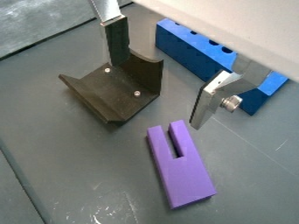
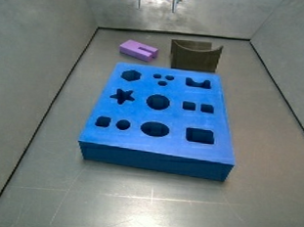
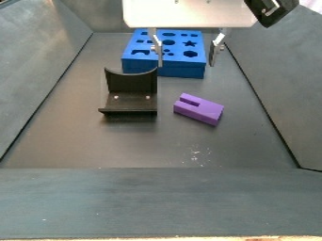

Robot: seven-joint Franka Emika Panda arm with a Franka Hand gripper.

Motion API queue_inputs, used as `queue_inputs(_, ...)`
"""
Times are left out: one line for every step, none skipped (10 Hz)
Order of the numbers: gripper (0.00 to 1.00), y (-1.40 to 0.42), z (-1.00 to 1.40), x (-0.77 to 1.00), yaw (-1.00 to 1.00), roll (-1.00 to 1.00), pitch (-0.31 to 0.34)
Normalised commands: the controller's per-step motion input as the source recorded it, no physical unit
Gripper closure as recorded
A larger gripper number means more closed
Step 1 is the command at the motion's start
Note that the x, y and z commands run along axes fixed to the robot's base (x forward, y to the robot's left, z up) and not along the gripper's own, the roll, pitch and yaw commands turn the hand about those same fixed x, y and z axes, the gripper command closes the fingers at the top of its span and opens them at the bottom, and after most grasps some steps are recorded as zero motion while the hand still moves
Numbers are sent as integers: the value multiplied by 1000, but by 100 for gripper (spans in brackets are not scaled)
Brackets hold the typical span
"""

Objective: Pick up the double-square object. Move up. Rotate the double-square object. Place the double-square object on the fixture. Regrasp the double-square object. Move to above the board. Insert the double-square object.
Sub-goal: Pick up the double-square object.

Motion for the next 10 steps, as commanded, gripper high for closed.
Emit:
queue_inputs(0,-143,-260,-169,189,0,-97)
queue_inputs(0,-231,-340,-243,429,-9,-231)
queue_inputs(0,-220,-391,-197,637,0,-194)
queue_inputs(0,-134,-386,-246,754,0,-189)
queue_inputs(0,-20,-366,-277,806,0,-151)
queue_inputs(0,0,-343,-231,877,0,-83)
queue_inputs(0,23,-334,-177,869,37,-9)
queue_inputs(0,3,-334,-120,834,29,-20)
queue_inputs(0,0,-366,-91,831,97,0)
queue_inputs(0,0,-360,0,806,49,0)
